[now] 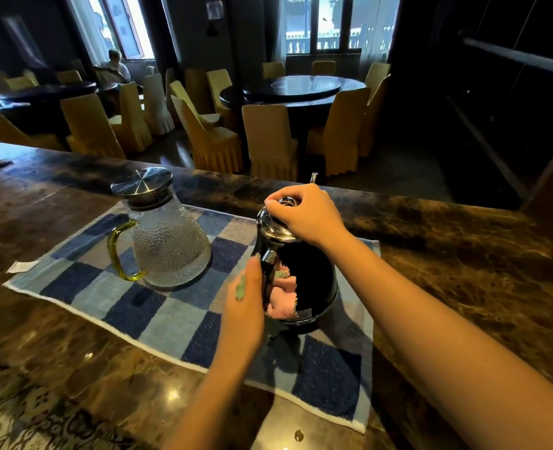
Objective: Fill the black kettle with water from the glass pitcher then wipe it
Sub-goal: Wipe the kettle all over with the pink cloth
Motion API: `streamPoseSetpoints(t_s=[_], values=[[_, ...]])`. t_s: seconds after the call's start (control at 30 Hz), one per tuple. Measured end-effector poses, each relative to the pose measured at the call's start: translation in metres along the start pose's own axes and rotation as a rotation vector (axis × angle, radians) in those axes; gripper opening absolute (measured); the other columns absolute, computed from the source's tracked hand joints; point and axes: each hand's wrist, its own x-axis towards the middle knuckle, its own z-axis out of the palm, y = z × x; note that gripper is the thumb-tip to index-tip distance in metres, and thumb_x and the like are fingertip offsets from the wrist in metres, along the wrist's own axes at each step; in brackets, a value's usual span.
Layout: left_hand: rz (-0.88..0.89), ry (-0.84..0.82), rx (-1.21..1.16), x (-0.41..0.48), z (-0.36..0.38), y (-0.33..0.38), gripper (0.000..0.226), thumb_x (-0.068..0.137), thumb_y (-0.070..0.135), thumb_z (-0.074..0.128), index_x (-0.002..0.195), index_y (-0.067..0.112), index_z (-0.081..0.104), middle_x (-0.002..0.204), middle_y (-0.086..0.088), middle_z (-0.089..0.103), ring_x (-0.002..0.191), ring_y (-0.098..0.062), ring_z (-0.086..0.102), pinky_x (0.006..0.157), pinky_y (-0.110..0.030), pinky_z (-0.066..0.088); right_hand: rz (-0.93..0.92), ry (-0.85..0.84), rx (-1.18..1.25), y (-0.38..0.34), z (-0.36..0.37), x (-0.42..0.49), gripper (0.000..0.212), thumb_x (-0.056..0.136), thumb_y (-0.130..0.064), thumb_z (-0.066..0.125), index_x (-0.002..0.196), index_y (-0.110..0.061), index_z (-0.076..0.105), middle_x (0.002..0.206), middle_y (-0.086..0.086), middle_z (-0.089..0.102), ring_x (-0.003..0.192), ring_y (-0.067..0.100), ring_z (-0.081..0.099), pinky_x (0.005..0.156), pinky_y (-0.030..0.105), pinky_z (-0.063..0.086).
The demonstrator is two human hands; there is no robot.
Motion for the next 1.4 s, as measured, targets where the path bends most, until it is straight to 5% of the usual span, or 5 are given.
streamPoseSetpoints(t_s=[0.53,0.7,1.07,1.23,1.4], values=[[-0.123,-0.499,0.1,0.031,-0.051,0.014,0.052,0.091,0.047,0.034,0.087,0.013,0.074,0.082,-0.003,0.078,0.08,-0.014,0.073,0.074,-0.022,0.054,0.054,-0.169,-0.375,-0.021,-0.003,-0.001,0.038,0.071,-0.068,0.056,0.097,-0.042,0.068,0.109,-0.015,0.067,0.102,0.013,0.06,0.085,0.04,0.052],[-0.355,-0.2,-0.183,0.047,-0.094,0.001,0.053,0.093,0.045,0.037,0.066,0.024,0.078,0.075,0.002,0.077,0.072,-0.008,0.073,0.057,-0.014,0.053,0.039,0.002,-0.274,-0.017,0.001,-0.01,0.031,0.072,-0.063,0.062,0.089,-0.04,0.072,0.1,-0.017,0.07,0.097,0.007,0.062,0.085,0.04,0.053],[-0.189,-0.491,-0.417,0.091,-0.078,-0.009,0.043,0.076,0.061,0.028,0.108,0.057,0.057,0.102,0.029,0.068,0.094,0.01,0.064,0.076,-0.012,0.052,0.01,-0.078,-0.044,-0.012,-0.003,-0.002,0.011,0.083,-0.028,0.069,0.089,-0.032,0.077,0.089,-0.017,0.074,0.089,0.001,0.067,0.074,0.013,0.048],[-0.117,-0.546,-0.335,0.08,-0.054,-0.021,0.111,0.054,0.096,0.032,0.144,0.029,0.034,0.151,-0.007,0.036,0.142,-0.025,0.03,0.111,-0.015,0.025,0.027,-0.067,-0.004,-0.014,-0.002,-0.003,0.01,0.083,-0.024,0.07,0.087,-0.031,0.076,0.089,-0.014,0.075,0.085,0.003,0.069,0.07,0.011,0.048],[-0.337,-0.389,-0.654,0.089,-0.037,-0.042,0.012,0.091,0.027,0.052,0.1,0.026,0.045,0.076,0.001,0.069,0.068,-0.008,0.066,0.057,-0.022,0.053,0.042,-0.072,-0.013,-0.016,-0.002,-0.004,0.011,0.084,-0.027,0.068,0.089,-0.034,0.076,0.092,-0.013,0.074,0.086,0.005,0.069,0.07,0.013,0.051]])
